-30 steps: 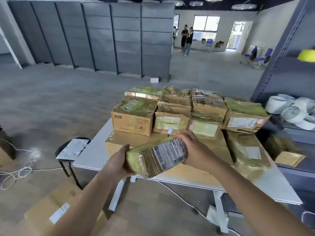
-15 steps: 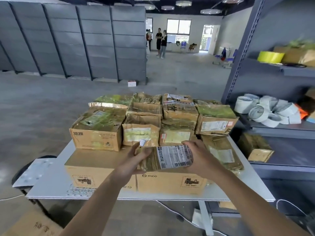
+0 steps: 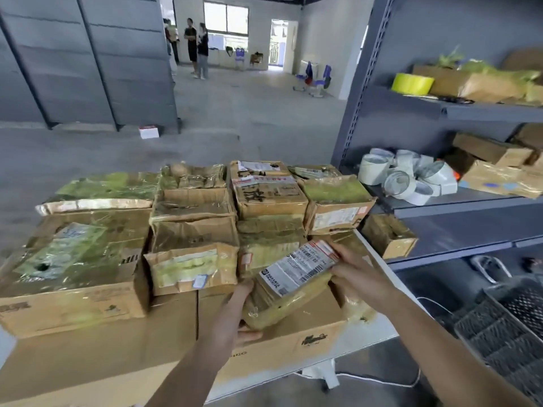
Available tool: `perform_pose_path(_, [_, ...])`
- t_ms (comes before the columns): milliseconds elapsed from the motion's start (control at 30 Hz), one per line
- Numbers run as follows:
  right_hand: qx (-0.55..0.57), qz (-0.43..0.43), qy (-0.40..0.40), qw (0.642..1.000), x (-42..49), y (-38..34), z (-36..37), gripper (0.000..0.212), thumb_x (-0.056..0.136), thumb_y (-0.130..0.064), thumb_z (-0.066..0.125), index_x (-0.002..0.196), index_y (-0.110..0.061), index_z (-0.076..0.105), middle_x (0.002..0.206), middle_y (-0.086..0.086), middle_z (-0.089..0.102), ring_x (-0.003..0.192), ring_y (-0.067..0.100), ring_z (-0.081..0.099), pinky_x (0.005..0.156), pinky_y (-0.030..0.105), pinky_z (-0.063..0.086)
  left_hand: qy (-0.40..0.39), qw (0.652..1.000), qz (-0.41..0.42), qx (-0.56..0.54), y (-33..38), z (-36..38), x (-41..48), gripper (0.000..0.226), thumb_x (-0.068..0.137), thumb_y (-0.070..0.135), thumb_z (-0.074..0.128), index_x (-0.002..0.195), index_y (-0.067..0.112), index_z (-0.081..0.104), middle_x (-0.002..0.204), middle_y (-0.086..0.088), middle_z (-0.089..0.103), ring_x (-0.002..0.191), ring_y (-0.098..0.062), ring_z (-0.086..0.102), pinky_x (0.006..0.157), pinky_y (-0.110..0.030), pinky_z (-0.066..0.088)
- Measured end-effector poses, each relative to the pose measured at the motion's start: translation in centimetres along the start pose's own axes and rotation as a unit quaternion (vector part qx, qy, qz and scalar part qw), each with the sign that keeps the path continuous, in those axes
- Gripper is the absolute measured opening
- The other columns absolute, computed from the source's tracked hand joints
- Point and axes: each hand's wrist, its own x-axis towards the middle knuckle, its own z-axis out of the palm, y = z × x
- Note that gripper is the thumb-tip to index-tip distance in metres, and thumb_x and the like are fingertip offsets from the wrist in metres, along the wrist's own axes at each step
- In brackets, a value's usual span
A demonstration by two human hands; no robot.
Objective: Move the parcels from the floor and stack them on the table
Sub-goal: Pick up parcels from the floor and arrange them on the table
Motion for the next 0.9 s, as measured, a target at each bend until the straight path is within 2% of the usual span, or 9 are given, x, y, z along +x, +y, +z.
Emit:
perform_pose_path(67, [0.061,0.015,-0.011,0.998,-0.3,0.8,-1.9,0.056,0.090,-0.026,0.066,0.139,-0.039,0.043,0.129,-0.009,0.062,0.121,0.010,0.057,0.104,0.037,0.044,-0.023,0.999,-0.029,-0.021,0.1,2.0,0.4,0.042,0.085,0.051,0.058,0.109,0.017,0.061,0.108,-0.013,0.069,0.094,-0.030,0.067,0.074,-0.044,0.058])
perform_pose_path(133, [0.000,0.001,-0.025,1.000,-0.5,1.5,-3.7,0.088,0.073,-0.048,0.078,0.146,-0.037,0.031,0.137,-0.010,0.055,0.127,0.008,0.050,0.108,0.037,0.041,-0.030,0.999,-0.038,-0.007,0.4,3.9,1.0,0.044,0.086,0.053,0.055,0.107,0.015,0.063,0.104,-0.014,0.069,0.093,-0.030,0.066,0.071,-0.041,0.057])
perform_pose_path(267, [-0.044,0.019,-0.019,0.999,0.4,2.5,-7.1,0.097,0.067,-0.043,0.080,0.146,-0.039,0.024,0.136,-0.015,0.055,0.124,-0.005,0.048,0.101,0.022,0.041,-0.039,0.997,-0.047,0.037,1.5,7.6,2.3,0.053,0.085,0.057,0.054,0.114,0.014,0.059,0.102,-0.013,0.067,0.092,-0.028,0.066,0.065,-0.036,0.056])
perform_pose_path(500, [-0.043,0.054,-0.013,0.998,3.5,5.2,-14.7,0.085,0.073,-0.020,0.082,0.143,-0.034,0.035,0.119,-0.012,0.067,0.110,-0.002,0.060,0.085,0.016,0.049,-0.023,0.996,-0.061,0.063,3.1,13.5,4.4,0.073,0.080,0.073,0.047,0.121,0.013,0.052,0.115,-0.018,0.062,0.096,-0.032,0.065,0.070,-0.040,0.059])
perform_pose_path(600, [-0.024,0.045,0.006,0.999,5.7,6.3,-17.5,0.087,0.067,-0.027,0.087,0.139,-0.031,0.040,0.118,-0.006,0.068,0.109,0.007,0.062,0.089,0.023,0.051,-0.034,0.986,0.012,0.163,4.0,15.7,4.3,0.062,0.088,0.069,0.037,0.131,0.024,0.044,0.122,-0.011,0.058,0.099,-0.026,0.063,0.074,-0.038,0.059])
perform_pose_path(667, [-0.011,0.039,0.022,0.999,7.5,7.0,-18.5,0.081,0.070,-0.022,0.086,0.137,-0.034,0.041,0.115,-0.007,0.068,0.107,0.009,0.063,0.088,0.030,0.052,0.030,0.936,0.130,0.325,4.6,16.8,4.1,0.041,0.096,0.055,0.038,0.124,0.026,0.046,0.107,0.003,0.061,0.087,-0.014,0.060,0.069,-0.030,0.056])
perform_pose_path(733, [-0.015,0.033,0.020,0.999,9.5,7.2,-18.7,0.072,0.078,-0.014,0.079,0.133,-0.039,0.041,0.114,-0.012,0.066,0.103,0.007,0.063,0.076,0.028,0.055,0.144,0.840,0.271,0.448,5.2,17.3,5.0,0.031,0.097,0.035,0.046,0.123,0.020,0.053,0.105,0.002,0.063,0.081,-0.013,0.058,0.061,-0.022,0.046])
perform_pose_path(833, [-0.030,0.017,0.016,0.999,11.9,7.6,-18.1,0.066,0.081,-0.011,0.076,0.129,-0.039,0.040,0.115,-0.010,0.065,0.097,-0.001,0.062,0.065,0.015,0.051,0.215,0.712,0.406,0.531,5.8,16.8,7.8,0.032,0.087,0.016,0.057,0.118,0.009,0.062,0.110,-0.007,0.059,0.103,-0.027,0.055,0.089,-0.033,0.047])
perform_pose_path(900, [-0.036,-0.002,0.021,0.999,13.1,7.6,-17.6,0.061,0.081,-0.006,0.075,0.125,-0.035,0.043,0.113,-0.006,0.065,0.091,-0.005,0.061,0.061,0.009,0.048,0.205,0.677,0.390,0.590,6.1,16.3,9.4,0.040,0.086,0.024,0.053,0.123,0.011,0.059,0.117,-0.006,0.057,0.114,-0.029,0.049,0.098,-0.041,0.044])
